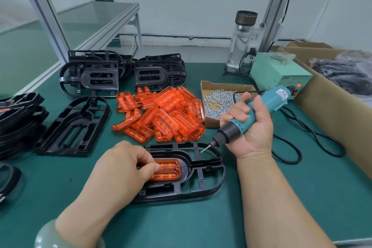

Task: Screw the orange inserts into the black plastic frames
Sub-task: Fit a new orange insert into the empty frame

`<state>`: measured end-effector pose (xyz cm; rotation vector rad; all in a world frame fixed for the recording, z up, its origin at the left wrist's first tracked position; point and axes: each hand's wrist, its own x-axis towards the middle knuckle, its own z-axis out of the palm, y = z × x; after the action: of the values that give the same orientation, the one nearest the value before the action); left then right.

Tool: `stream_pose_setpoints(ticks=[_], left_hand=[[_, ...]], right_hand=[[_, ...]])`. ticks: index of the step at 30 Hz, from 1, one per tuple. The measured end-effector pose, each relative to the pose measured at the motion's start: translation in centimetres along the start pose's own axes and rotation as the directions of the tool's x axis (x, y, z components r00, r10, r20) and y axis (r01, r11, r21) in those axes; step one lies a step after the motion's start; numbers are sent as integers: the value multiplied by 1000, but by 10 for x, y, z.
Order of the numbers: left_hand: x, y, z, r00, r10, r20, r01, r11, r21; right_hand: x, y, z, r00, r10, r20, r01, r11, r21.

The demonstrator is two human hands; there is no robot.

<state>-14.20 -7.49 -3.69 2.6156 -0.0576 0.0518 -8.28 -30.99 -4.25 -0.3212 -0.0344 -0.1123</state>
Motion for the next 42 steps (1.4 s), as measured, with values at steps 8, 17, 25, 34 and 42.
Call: stream_pose_setpoints(ticks=[8, 17, 25, 34, 42], left_hand=[[6, -6, -4, 989, -4, 151, 1, 1000, 23], [11, 0, 2, 987, 39, 156, -40, 999, 3], [16, 16, 10, 987, 100, 124, -108, 993, 54], [21, 16, 0, 971, 106, 214, -110, 994, 5], [87, 83, 1, 926, 376, -9, -375, 921, -103]], right_hand=[[-1, 1, 1, 1000, -14, -11, 14, 1000, 7], [-1, 4, 13, 998, -68, -15, 68, 997, -22], [1, -2, 23, 988, -144, -63, 142, 989, -36], [0, 0, 11, 986, -146, -84, 138, 986, -94], [1, -6, 7, 993, -116, -25, 113, 988, -105]])
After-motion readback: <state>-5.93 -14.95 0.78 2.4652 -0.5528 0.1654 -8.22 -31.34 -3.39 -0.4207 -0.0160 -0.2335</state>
